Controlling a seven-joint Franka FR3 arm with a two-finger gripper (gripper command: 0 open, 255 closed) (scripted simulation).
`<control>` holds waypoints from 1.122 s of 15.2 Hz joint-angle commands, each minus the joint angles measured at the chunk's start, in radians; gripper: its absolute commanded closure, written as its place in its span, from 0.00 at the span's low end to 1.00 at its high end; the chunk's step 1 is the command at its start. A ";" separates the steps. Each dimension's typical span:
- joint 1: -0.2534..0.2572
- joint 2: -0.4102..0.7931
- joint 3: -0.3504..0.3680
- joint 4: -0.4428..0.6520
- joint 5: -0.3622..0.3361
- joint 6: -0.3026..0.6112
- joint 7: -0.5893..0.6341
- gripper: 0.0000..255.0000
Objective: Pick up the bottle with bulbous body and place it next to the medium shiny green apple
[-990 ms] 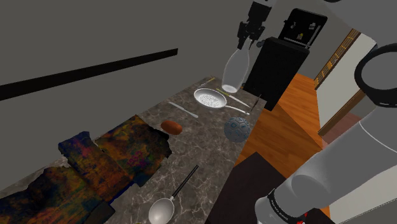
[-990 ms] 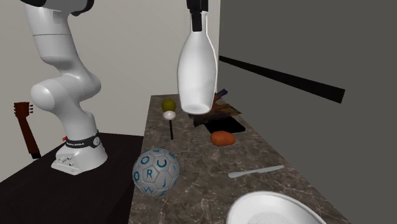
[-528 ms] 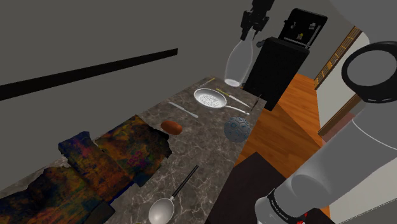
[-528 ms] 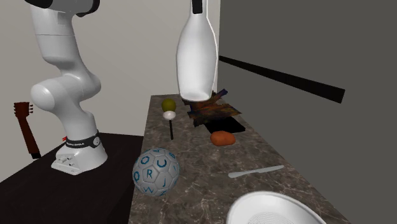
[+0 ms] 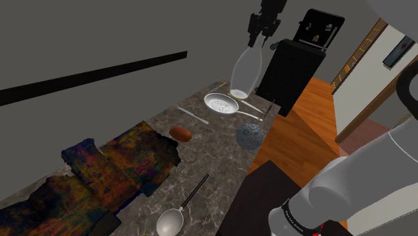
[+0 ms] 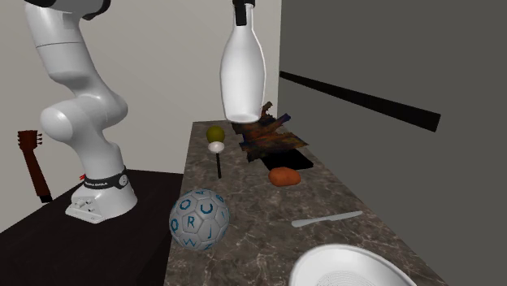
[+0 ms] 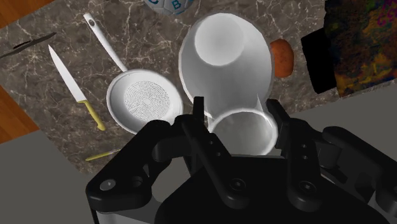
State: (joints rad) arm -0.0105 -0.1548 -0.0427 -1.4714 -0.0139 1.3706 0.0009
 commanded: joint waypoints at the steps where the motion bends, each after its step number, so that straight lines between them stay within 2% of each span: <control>1: 0.017 -0.050 0.025 -0.064 0.000 0.014 0.044 1.00; 9: 0.081 -0.195 0.144 -0.255 0.030 0.058 0.227 1.00; 17: 0.142 -0.274 0.276 -0.360 0.082 0.091 0.413 1.00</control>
State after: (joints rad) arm 0.1226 -0.4189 0.2139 -1.8210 0.0602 1.4586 0.3856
